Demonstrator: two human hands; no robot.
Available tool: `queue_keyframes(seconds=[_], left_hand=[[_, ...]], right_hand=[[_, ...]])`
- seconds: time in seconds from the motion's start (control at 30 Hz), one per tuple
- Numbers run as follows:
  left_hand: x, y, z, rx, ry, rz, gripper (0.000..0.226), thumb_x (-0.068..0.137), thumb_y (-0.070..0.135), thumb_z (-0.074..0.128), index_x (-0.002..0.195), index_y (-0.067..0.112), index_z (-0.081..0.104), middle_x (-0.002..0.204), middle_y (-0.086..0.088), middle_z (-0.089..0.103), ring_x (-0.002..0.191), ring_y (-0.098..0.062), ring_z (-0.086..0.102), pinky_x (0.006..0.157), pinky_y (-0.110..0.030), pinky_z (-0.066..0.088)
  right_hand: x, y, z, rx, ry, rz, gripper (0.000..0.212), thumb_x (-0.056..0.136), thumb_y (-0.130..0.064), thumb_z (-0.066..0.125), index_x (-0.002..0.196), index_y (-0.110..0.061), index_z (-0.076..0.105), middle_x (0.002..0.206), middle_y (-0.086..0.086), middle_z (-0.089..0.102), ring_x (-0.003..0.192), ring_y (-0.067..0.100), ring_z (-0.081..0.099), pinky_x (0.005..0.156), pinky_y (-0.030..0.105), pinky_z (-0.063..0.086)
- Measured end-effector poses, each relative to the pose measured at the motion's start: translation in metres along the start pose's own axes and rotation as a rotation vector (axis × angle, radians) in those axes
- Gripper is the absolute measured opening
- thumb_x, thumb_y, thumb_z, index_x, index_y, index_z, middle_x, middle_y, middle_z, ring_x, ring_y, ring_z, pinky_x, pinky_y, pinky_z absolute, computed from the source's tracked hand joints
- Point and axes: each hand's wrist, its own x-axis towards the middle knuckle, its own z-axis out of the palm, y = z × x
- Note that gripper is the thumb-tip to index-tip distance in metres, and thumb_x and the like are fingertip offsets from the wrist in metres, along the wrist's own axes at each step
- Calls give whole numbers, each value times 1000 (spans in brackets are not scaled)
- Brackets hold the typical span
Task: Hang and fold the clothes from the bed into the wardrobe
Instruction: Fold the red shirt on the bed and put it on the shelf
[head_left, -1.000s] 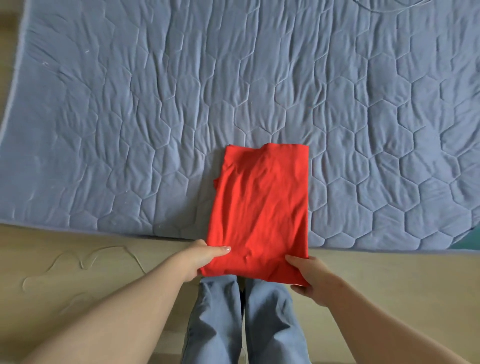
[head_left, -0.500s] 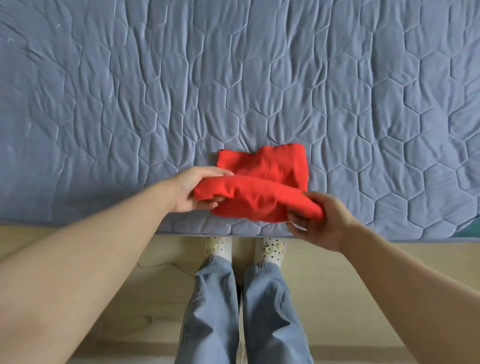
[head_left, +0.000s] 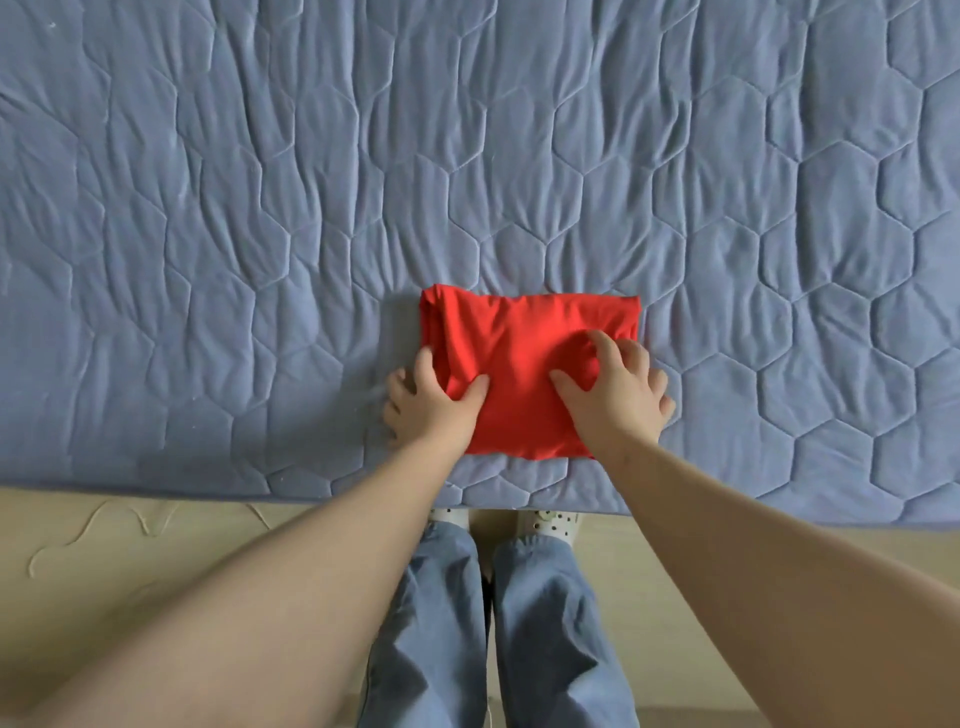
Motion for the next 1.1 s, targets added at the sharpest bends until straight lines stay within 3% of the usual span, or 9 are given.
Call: queue_keyframes(seconds=[0.1,0.2,0.3,0.43,0.5,0.6,0.7,0.97,1.1], left_hand=[[10,-7,8,-109,18,-82,91,75,53,67,146,25,17,147,-12,25,133,-35,25,108,-43,21],[23,-8,4,-206,-24,-89,88,67,49,75,137,15,33,138,-12,39,124,-31,41,101,-38,34],[32,-11,-5,-371,-238,-147,68,68,44,77,119,9,49,120,-6,56,102,-23,59,87,-28,45],[24,-16,-24,-528,-621,-264,49,76,33,73,117,7,62,105,-13,69,93,-26,67,90,-38,52],[12,-26,-37,-550,-687,-308,41,80,29,69,114,7,64,101,-15,70,88,-27,68,84,-38,54],[-16,-44,-61,-582,-721,-358,22,82,27,67,96,10,67,73,-8,73,61,-18,69,60,-26,55],[-50,-56,-96,-609,-685,-361,16,82,29,68,85,14,65,61,-2,71,50,-14,67,50,-21,51],[-129,-82,-240,-895,-355,-222,22,75,26,75,92,13,68,71,-3,73,66,-17,70,59,-25,53],[-161,-107,-302,-960,-152,-198,40,72,31,77,104,11,65,93,-10,71,88,-26,67,84,-36,53]], right_hand=[[5,7,14,123,99,202,88,69,-59,68,141,-38,23,150,-1,22,133,30,24,105,48,22],[10,16,22,332,70,280,96,65,-57,72,142,-27,23,144,5,31,131,30,31,101,45,31],[10,19,22,577,-11,301,84,67,-51,75,135,-22,34,132,3,46,117,22,50,94,33,40],[-1,19,6,846,-201,507,60,74,-32,75,124,-14,47,114,9,62,91,26,63,73,42,55],[-19,15,-6,850,-324,591,48,76,-27,74,116,-15,50,103,13,63,76,29,63,50,37,53],[-53,4,-24,813,-419,615,33,79,-21,71,103,-19,48,89,13,62,64,28,60,38,33,49],[-83,-17,-46,778,-432,549,35,81,-18,69,107,-20,45,93,12,60,67,29,60,36,38,50],[-153,-146,-110,648,-569,204,30,79,-15,71,104,-11,55,80,15,63,60,26,60,36,34,51],[-191,-210,-122,573,-641,39,38,79,-15,72,112,-6,55,92,18,64,64,28,63,41,38,53]])
